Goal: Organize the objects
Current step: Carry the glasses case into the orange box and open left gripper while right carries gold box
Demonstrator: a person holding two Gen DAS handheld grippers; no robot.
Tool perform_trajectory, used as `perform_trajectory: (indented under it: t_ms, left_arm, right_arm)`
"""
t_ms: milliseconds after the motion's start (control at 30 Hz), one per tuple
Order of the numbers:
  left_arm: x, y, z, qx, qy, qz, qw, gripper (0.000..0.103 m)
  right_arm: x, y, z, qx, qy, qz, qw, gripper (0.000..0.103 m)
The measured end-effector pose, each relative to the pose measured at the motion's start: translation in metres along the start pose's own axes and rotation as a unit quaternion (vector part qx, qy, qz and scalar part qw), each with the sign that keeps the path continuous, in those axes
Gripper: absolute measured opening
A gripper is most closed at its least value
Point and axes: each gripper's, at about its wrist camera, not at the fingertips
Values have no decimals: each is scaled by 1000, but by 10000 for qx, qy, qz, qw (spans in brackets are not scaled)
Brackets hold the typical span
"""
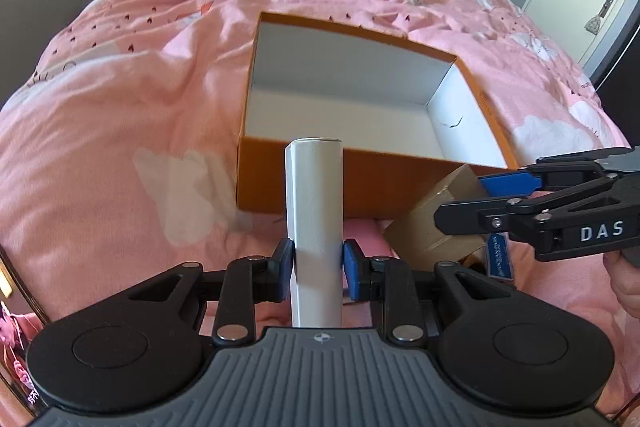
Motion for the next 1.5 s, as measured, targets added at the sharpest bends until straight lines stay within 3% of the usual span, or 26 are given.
perform_trajectory:
  t_ms: [233,500,767,1067,1233,1500]
  left_arm:
    - [34,29,22,-199,-307,785,9962,30]
    - [89,12,37,-24,-474,1468,9880,30]
    - [114,-48,9,-215,58,963,9951,30]
    - [114,-103,-1,-99,121,449,9989,30]
    - [104,-137,-5,-109,152,-43,9998,30]
    - [105,-153,-26,-307,335,-383,9982,30]
  right_arm:
    - [22,35,-3,-66,180,658,9976,61]
    - [54,48,24,-577,-225,1267,9900,61]
    - [71,11,53,-1151,-535,1142,9853,61]
    - [78,-41,71,-1190,-774,661,9877,61]
    - [79,-63,78,-1226,-852,391,9880,61]
    - [76,-87,86,-1167,-974,75,9884,61]
Point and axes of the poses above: each gripper's, at about its wrist camera, not at the fingertips, and y roughly against the way its jaws point, z to its right, x to its top, and after that the axes turned 5 degrees about -x, right-handed
